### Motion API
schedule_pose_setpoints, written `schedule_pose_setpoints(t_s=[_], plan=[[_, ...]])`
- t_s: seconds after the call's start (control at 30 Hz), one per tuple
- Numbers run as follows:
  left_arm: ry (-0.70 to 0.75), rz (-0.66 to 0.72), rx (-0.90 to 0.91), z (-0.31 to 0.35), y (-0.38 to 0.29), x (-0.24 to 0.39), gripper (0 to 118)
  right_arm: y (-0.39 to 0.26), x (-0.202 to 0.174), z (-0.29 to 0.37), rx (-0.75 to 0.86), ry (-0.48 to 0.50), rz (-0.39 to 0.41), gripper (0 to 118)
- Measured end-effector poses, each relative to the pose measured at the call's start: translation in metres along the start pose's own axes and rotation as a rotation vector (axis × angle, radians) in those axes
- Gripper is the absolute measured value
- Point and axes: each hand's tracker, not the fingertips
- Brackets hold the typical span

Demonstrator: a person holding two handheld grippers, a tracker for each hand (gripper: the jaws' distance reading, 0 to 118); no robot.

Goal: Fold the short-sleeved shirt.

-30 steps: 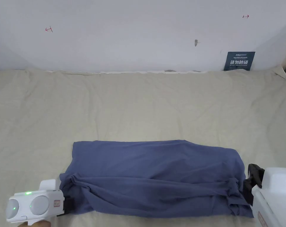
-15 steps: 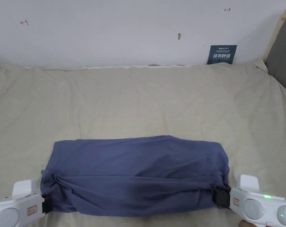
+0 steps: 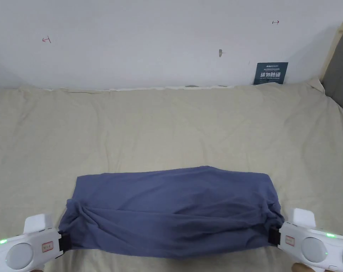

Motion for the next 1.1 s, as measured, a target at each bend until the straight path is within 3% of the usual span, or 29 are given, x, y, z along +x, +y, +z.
schedule_pose_setpoints(t_s=[0.23, 0.47, 0.53, 0.6, 0.67, 0.73, 0.77, 0.8, 0.83, 0.9, 1.1], plan=[[-0.003, -0.013, -0.041, 0.029, -0.044, -0.029, 5, -0.052, 0.028, 0.049, 0.005, 0.032, -0.034, 17], [0.057, -0.040, -0.218, 0.015, -0.110, -0.042, 5, -0.121, 0.040, 0.026, -0.113, 0.009, -0.088, 18], [0.062, -0.027, -0.142, 0.019, -0.110, -0.040, 7, -0.128, 0.038, 0.028, -0.083, 0.006, -0.104, 19], [0.082, -0.017, -0.162, 0.022, -0.105, -0.034, 26, -0.122, 0.036, 0.035, -0.080, 0.000, -0.115, 27], [0.098, -0.030, -0.161, 0.018, -0.102, -0.037, 61, -0.114, 0.029, 0.047, -0.077, -0.005, -0.125, 40], [0.099, -0.012, -0.149, 0.029, -0.095, -0.034, 68, -0.103, 0.025, 0.061, -0.032, -0.021, -0.118, 43], [0.051, 0.010, -0.101, 0.040, -0.088, -0.030, 86, -0.095, 0.022, 0.071, 0.017, -0.004, -0.101, 56], [0.019, 0.018, -0.047, 0.052, -0.081, -0.025, 105, -0.085, 0.021, 0.077, 0.058, 0.007, -0.090, 77], [0.001, 0.027, 0.021, 0.065, -0.073, -0.019, 112, -0.075, 0.017, 0.088, 0.103, 0.015, -0.076, 92], [-0.036, 0.025, 0.140, 0.105, -0.057, 0.004, 112, -0.056, 0.008, 0.114, 0.209, 0.034, -0.044, 108], [-0.074, -0.045, 0.540, 0.164, -0.017, 0.047, 112, -0.011, -0.034, 0.196, 0.526, 0.077, 0.062, 107]])
